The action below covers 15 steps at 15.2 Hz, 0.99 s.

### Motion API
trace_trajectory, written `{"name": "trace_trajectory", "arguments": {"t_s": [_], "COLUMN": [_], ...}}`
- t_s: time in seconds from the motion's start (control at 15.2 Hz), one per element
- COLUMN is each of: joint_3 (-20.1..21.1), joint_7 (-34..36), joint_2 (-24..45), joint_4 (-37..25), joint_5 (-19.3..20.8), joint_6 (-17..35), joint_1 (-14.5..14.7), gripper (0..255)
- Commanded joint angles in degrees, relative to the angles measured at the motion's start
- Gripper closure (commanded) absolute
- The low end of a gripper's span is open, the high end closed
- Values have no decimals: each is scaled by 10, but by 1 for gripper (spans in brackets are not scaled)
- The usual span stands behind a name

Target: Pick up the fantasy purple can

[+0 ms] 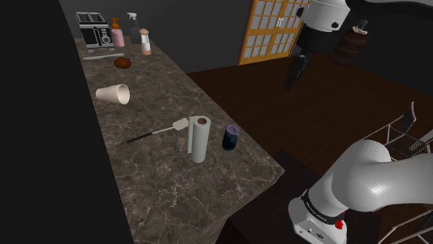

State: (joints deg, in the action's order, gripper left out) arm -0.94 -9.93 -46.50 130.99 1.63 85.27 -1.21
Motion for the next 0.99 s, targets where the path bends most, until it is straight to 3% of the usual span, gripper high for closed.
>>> {"name": "trace_trajectory", "arguments": {"t_s": [0.0,0.46,0.92], "joint_3": [0,23,47], "joint_7": [0,35,69], "joint_2": [0,43,132], "joint_4": [0,94,152], "joint_5": [0,-20,-37], "joint_6": [0,135,279], "joint_1": [0,6,14], "gripper": [0,0,0]}}
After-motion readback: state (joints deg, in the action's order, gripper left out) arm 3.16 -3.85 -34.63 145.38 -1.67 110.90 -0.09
